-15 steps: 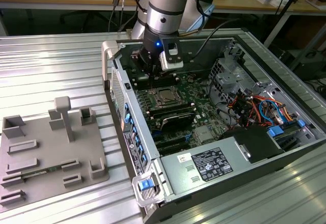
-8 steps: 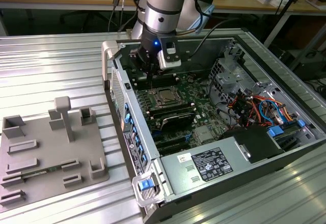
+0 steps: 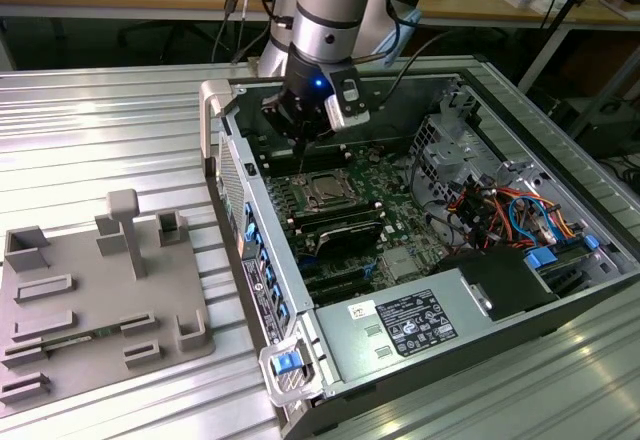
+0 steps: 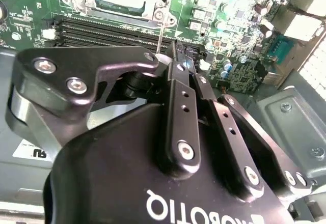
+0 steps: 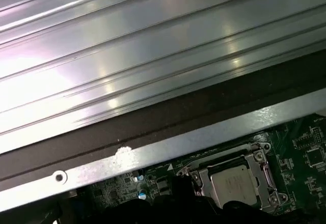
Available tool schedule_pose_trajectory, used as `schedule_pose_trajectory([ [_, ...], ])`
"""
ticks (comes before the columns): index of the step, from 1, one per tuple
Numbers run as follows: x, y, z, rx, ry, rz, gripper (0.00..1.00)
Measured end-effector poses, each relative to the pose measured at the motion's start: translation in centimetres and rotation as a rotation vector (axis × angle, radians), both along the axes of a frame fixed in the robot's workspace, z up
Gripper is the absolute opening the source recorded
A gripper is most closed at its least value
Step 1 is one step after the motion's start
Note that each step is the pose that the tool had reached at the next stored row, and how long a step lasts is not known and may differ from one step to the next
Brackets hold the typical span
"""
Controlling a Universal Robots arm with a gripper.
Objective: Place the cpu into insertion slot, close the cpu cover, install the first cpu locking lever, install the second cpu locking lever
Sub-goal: 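Install the first cpu locking lever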
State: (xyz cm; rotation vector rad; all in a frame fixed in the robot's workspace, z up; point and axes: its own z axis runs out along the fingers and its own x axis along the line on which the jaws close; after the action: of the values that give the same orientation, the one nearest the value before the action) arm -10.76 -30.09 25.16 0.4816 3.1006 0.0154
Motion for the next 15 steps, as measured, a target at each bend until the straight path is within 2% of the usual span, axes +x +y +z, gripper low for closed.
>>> schedule_pose_trajectory([
  [3,0.36,0.0,-0.12,-0.0008,-0.0001,0.031,0.11],
  [4,0.43,0.0,-0.22,-0.001,0.0,0.088,0.11],
  [15,0.66,0.0,-0.72,-0.0027,0.0,0.283,0.11],
])
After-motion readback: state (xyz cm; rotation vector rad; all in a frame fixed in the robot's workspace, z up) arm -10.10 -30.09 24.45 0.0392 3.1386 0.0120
